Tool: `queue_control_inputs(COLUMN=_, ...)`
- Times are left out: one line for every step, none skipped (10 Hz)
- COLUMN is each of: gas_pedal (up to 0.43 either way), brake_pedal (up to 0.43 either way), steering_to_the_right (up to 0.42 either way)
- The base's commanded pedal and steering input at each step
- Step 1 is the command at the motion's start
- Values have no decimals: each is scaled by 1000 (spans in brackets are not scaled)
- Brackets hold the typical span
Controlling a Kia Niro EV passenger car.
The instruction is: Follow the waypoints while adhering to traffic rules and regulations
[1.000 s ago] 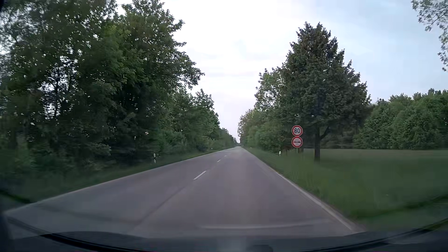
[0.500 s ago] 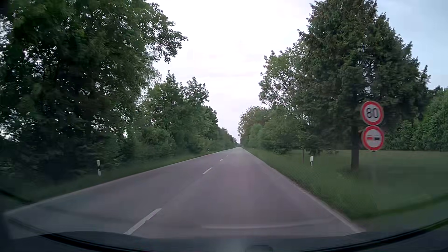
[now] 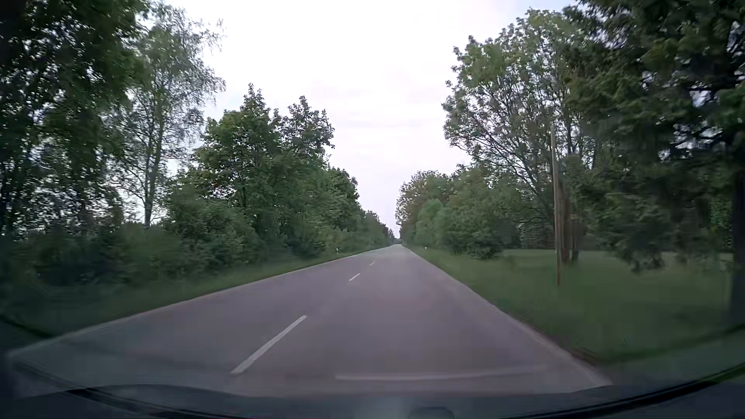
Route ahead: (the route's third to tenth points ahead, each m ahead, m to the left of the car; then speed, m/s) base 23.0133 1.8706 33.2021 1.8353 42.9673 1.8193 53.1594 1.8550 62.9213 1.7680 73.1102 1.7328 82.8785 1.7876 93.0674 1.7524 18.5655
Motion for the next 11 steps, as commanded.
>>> queue_control_inputs(gas_pedal=177, brake_pedal=0, steering_to_the_right=-1)
queue_control_inputs(gas_pedal=197, brake_pedal=0, steering_to_the_right=0)
queue_control_inputs(gas_pedal=209, brake_pedal=0, steering_to_the_right=0)
queue_control_inputs(gas_pedal=209, brake_pedal=0, steering_to_the_right=1)
queue_control_inputs(gas_pedal=209, brake_pedal=0, steering_to_the_right=1)
queue_control_inputs(gas_pedal=209, brake_pedal=0, steering_to_the_right=1)
queue_control_inputs(gas_pedal=209, brake_pedal=0, steering_to_the_right=1)
queue_control_inputs(gas_pedal=209, brake_pedal=0, steering_to_the_right=0)
queue_control_inputs(gas_pedal=209, brake_pedal=0, steering_to_the_right=1)
queue_control_inputs(gas_pedal=209, brake_pedal=0, steering_to_the_right=0)
queue_control_inputs(gas_pedal=209, brake_pedal=0, steering_to_the_right=0)
